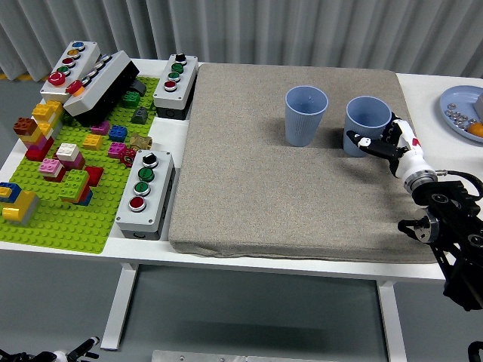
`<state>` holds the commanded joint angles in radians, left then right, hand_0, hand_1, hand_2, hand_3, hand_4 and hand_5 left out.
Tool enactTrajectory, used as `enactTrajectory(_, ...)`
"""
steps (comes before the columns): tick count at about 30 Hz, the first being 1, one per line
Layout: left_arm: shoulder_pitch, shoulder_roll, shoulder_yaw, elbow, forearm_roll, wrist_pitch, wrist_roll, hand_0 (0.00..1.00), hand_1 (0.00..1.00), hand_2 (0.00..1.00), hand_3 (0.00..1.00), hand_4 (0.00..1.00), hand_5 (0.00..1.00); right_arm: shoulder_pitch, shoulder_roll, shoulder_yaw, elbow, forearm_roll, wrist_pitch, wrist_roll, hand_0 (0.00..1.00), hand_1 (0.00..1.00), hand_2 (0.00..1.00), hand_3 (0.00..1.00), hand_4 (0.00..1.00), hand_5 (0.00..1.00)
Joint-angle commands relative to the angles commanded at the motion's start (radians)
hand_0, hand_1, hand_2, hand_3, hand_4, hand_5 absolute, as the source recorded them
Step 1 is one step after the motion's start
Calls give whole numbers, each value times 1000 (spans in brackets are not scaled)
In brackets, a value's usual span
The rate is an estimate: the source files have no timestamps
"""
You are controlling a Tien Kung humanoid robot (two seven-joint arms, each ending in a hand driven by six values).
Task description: Pick cup pour cup place
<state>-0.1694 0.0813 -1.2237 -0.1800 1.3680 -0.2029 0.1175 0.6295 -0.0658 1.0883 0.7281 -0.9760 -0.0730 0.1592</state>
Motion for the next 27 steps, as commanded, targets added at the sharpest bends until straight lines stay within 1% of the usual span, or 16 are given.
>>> enactTrajectory(2,0,0,0,0,0,0,0,840,842,903,801,602,998,2,-2,9,7,-15,10,-9,865,810,760,832,710,2)
enactTrajectory(3,0,0,0,0,0,0,0,840,842,903,801,601,998,3,-3,12,9,-19,15,-12,924,875,958,972,762,9)
enactTrajectory(8,2,0,-2,0,1,0,0,840,842,903,801,601,998,2,-3,19,8,-24,34,-30,924,875,958,972,762,9)
enactTrajectory(9,2,0,-2,0,1,0,0,840,842,903,799,602,998,2,-3,20,8,-25,35,-31,946,923,998,998,781,31)
enactTrajectory(16,0,-1,-4,0,2,0,0,840,842,903,800,603,998,4,-4,26,6,-25,51,-43,948,929,998,998,785,40)
enactTrajectory(27,3,-1,-6,0,3,0,0,840,842,903,799,604,998,3,-7,47,25,-40,76,-69,961,937,998,998,795,47)
